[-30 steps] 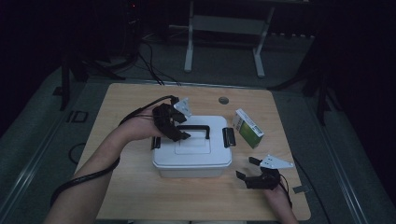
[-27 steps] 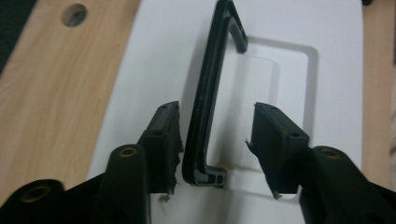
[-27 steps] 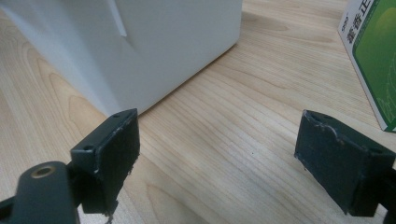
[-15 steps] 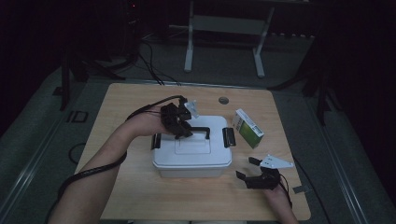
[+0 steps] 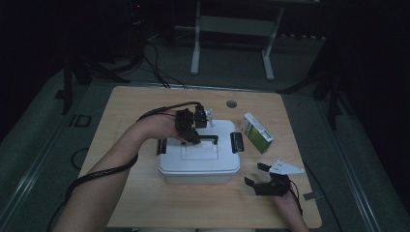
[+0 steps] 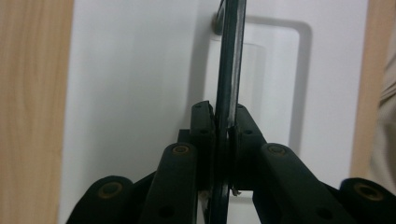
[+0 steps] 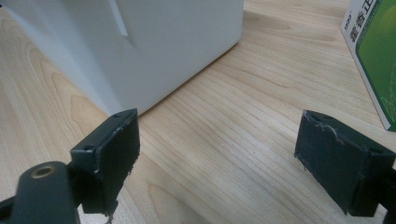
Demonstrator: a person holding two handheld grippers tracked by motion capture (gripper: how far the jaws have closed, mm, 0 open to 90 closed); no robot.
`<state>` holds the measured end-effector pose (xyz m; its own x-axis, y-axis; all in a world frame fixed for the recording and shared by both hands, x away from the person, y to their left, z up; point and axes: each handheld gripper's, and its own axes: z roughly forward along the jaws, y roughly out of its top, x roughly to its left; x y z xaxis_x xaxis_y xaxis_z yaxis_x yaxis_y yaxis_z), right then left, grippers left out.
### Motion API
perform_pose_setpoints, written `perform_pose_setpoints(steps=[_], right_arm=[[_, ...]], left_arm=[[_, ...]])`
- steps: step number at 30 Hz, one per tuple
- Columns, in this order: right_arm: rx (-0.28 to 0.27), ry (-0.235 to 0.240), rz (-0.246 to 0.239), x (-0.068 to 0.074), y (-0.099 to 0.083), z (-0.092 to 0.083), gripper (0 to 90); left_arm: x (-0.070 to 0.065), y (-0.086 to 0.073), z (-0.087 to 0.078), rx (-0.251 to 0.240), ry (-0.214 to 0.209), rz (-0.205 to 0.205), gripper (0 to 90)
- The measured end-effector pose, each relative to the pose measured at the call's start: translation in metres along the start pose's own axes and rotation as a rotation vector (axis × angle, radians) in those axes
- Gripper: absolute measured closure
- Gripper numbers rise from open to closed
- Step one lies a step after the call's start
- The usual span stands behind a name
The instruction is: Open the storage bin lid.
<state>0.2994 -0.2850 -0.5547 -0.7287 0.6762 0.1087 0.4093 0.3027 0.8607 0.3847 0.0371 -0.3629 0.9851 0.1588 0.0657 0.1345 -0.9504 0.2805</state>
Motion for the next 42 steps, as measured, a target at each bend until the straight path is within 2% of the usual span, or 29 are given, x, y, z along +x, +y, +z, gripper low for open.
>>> perform_pose_setpoints(steps=[3, 12, 17, 23, 31, 36, 41, 42], right_arm=[[0.000, 0.001, 0.003, 0.000, 0.000, 0.000, 13.8], [-0.003, -0.001, 0.004, 0.000, 0.000, 0.000, 13.8], [-0.005, 0.001, 0.010, -0.001, 0.000, -0.001, 13.8], [-0.007, 0.002, 0.015, -0.001, 0.000, -0.001, 13.8], [-0.005, 0.001, 0.024, -0.002, 0.000, -0.001, 13.8], [-0.004, -0.004, 0.023, -0.002, 0.000, 0.000, 13.8], [-0.003, -0.004, 0.022, -0.002, 0.000, 0.000, 13.8], [-0.003, -0.004, 0.022, -0.002, 0.000, 0.000, 13.8]], left_arm=[[0.000, 0.000, -0.001, -0.001, -0.013, 0.016, 83.5], [0.001, -0.001, -0.005, -0.015, -0.026, 0.019, 83.7], [0.003, -0.003, -0.014, -0.033, -0.042, 0.015, 83.7], [0.002, -0.008, -0.028, -0.059, -0.040, 0.017, 83.7], [0.004, -0.022, -0.041, -0.101, -0.030, -0.021, 83.6], [0.003, -0.033, -0.047, -0.102, -0.023, -0.036, 83.7], [0.005, -0.053, -0.056, -0.138, -0.011, -0.071, 83.7], [0.005, -0.053, -0.056, -0.138, -0.011, -0.071, 83.7]])
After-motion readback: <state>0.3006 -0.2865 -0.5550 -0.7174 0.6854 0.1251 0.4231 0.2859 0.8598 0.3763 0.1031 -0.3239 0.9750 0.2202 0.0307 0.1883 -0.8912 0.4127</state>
